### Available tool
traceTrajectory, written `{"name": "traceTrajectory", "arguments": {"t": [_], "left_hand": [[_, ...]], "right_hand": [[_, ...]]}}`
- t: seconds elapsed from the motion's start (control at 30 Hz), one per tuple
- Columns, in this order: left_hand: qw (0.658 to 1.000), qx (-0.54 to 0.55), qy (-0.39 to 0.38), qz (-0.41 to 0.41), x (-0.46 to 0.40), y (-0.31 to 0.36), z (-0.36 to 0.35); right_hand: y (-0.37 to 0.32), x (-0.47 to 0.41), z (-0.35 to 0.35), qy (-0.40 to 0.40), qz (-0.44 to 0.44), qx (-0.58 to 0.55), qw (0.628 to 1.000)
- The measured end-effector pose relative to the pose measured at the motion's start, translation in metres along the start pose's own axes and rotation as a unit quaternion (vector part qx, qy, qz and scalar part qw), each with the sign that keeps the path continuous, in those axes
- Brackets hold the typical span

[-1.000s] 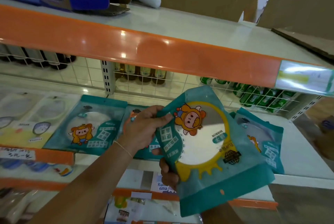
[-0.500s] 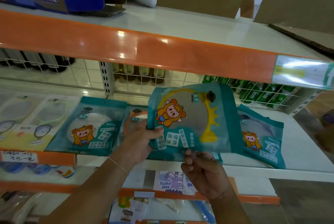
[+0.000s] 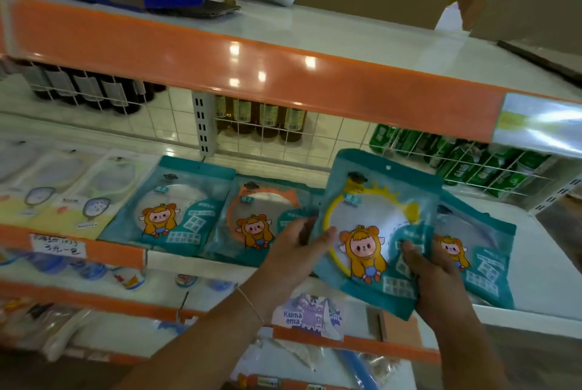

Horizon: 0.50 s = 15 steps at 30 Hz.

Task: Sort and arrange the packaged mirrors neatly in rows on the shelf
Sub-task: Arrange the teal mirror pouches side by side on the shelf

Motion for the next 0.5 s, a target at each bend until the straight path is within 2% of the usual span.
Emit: {"name": "traceTrajectory", "arguments": {"t": [0.1,0.27,0.3,0.33,0.37,0.4,0.43,0.47,0.5], "left_hand": [[0.996,-0.089,0.010,0.020,-0.012,0.002,-0.016],[0.997,-0.034,0.068,0.027,-0.033,-0.006,-0.040],[0.995,-0.023,0.093,0.034,-0.036,-0.009,-0.044],[0.992,-0.012,0.117,0.038,-0.040,-0.011,-0.047],[0.989,-0.001,0.140,0.038,-0.043,-0.012,-0.052],[0.986,0.001,0.163,0.034,-0.044,-0.012,-0.058],[0.981,-0.009,0.190,0.027,-0.045,-0.011,-0.063],[0.977,-0.026,0.211,0.018,-0.046,-0.010,-0.068],[0.973,-0.045,0.224,0.013,-0.048,-0.011,-0.072]], "right_hand": [[0.005,-0.013,0.009,-0.037,-0.004,0.040,0.999],[0.006,-0.034,0.036,-0.014,-0.044,0.028,0.999],[0.006,-0.041,0.044,0.003,-0.022,0.046,0.999],[0.007,-0.053,0.055,0.019,0.026,0.114,0.993],[0.007,-0.065,0.066,0.028,0.100,0.231,0.967],[0.007,-0.077,0.074,0.019,0.182,0.354,0.917],[0.010,-0.088,0.080,-0.005,0.244,0.466,0.851],[0.016,-0.100,0.084,-0.041,0.268,0.558,0.784],[0.024,-0.109,0.086,-0.081,0.248,0.623,0.738]]}}
Point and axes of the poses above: each hand's wrist, its own x-axis away from the middle knuckle, its own z-axis out of the back of the hand, y = z × x, the point moved 4 cm from there along -x, towards the middle knuckle, and after that the axes turned 11 degrees about z, right-handed, at the moved point
